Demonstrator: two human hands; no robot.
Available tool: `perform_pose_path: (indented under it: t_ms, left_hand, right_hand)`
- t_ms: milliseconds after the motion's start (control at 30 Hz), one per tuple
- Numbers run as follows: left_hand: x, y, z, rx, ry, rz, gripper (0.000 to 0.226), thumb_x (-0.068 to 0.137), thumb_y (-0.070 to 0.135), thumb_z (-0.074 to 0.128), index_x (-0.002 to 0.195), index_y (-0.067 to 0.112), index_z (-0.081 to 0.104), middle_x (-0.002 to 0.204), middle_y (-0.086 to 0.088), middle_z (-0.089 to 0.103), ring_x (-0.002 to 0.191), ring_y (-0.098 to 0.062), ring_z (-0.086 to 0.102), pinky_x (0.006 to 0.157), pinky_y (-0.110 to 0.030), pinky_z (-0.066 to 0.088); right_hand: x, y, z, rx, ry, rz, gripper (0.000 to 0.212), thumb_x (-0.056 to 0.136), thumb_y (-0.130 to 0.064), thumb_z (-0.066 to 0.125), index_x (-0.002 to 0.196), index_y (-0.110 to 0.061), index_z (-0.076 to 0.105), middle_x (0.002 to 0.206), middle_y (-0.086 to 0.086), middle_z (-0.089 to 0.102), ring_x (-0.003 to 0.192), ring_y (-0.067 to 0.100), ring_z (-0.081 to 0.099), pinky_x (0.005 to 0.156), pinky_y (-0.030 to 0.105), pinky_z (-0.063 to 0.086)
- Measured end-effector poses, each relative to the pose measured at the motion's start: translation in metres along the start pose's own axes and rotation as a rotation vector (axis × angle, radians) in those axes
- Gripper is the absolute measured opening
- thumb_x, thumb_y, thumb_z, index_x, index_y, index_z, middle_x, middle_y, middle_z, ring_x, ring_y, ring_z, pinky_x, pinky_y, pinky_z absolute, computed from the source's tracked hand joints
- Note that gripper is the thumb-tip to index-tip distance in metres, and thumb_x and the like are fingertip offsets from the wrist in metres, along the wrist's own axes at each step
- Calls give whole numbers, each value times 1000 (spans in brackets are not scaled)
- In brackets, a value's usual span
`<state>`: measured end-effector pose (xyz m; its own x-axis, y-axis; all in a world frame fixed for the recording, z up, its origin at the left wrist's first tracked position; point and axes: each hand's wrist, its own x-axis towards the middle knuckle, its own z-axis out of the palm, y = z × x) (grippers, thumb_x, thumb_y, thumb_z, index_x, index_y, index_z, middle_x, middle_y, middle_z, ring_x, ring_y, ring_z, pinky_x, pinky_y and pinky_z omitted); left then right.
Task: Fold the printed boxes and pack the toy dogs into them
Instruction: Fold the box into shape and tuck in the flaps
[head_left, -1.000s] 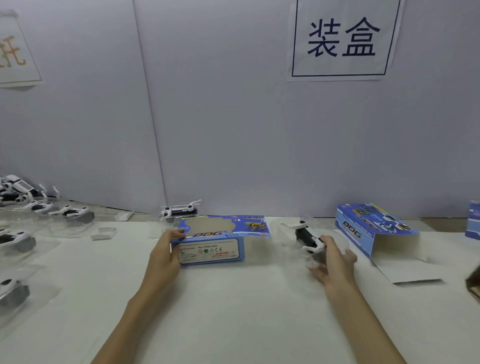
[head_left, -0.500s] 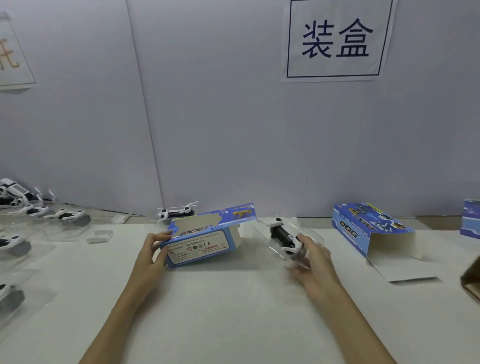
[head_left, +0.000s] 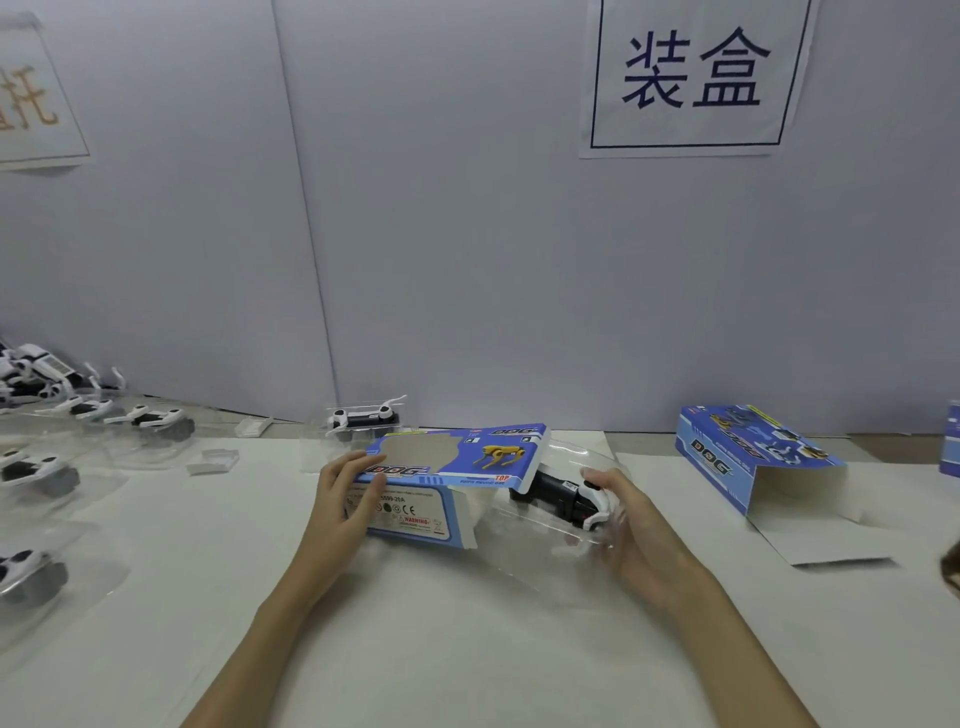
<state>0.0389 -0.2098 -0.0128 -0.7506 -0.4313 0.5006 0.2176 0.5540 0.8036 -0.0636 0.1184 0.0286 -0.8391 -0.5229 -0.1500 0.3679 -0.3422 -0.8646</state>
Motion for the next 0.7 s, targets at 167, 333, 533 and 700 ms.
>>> perform_pose_path:
  t_ms: [167,333,533,700]
  left_hand:
    - [0,-2,0,4,2,6,39,96,44,54,132,31,63,139,9,44,129,14,41,90,-1,42]
    - [3,0,-2,-115,32,-56,26,104,43,54,115,24,68,131,7,49,121,11,49,86,0,40]
    - [3,12,-1,-111,20,-72,55,68,59,65,105,19,67,123,11,49,106,20,51,78,2,37]
    - [2,8,-3,-79,3,-84,32,81,38,73,109,22,67,127,10,46,110,19,49,79,-3,43]
  right_hand:
    - [-8,-7,-10,-305,-76,28,54,67,-41,80,120,-32,75,114,2,77,99,39,70,91,59,57]
    - [-13,-5,2,-292,-154,72,47,76,-36,81,122,-29,74,122,7,75,106,30,75,72,36,61]
    - [-13,-4,-5,-352,-243,110,53,73,-45,83,120,-21,76,115,11,76,91,26,75,72,35,61]
    - [-1,5,-4,-167,-105,84,49,73,-31,81,119,-14,72,86,11,74,81,36,64,56,38,58]
